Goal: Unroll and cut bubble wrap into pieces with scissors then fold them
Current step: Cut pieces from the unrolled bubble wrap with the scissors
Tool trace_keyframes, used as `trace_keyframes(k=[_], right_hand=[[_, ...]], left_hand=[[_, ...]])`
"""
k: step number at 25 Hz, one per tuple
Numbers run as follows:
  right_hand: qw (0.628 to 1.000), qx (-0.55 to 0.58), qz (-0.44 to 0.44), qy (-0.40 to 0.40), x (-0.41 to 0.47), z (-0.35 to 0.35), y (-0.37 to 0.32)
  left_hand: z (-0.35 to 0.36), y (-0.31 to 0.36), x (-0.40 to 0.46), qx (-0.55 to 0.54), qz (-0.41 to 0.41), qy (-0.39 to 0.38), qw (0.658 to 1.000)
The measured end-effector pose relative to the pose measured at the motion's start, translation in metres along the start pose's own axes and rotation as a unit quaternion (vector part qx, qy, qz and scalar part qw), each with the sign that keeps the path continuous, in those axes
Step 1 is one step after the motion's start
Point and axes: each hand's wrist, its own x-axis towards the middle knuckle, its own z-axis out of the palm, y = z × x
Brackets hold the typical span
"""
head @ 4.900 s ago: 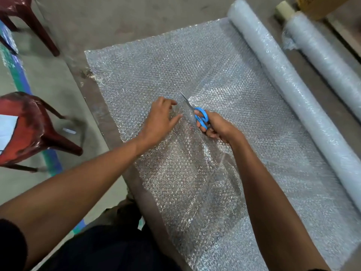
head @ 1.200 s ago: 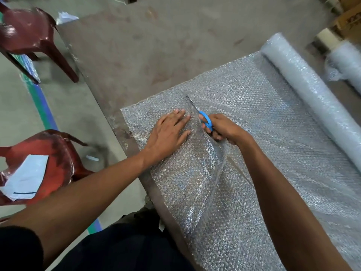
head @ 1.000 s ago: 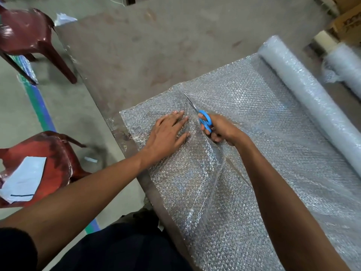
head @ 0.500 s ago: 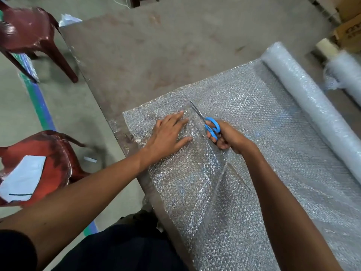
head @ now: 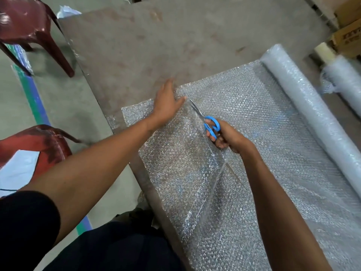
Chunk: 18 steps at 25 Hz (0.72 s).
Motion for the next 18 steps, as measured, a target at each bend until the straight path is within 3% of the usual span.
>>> trace_keyframes(k=[3, 10, 18], right_hand=[[1.000, -0.003, 0.003, 0.000, 0.000, 0.001, 0.002], [1.000, 0.001, 0.003, -0.018, -0.003, 0.001, 0.001], [1.000, 0.009, 0.004, -0.017, 0.004, 0.001, -0.003]], left_hand=[[-0.006, -0.004, 0.028, 0.006, -0.044, -0.037, 0.998], [-0.010, -0.024, 0.052, -0.039, -0.044, -0.083, 0.995], [-0.010, -0.023, 0.058, -0.056, -0.064, -0.092, 0.992]])
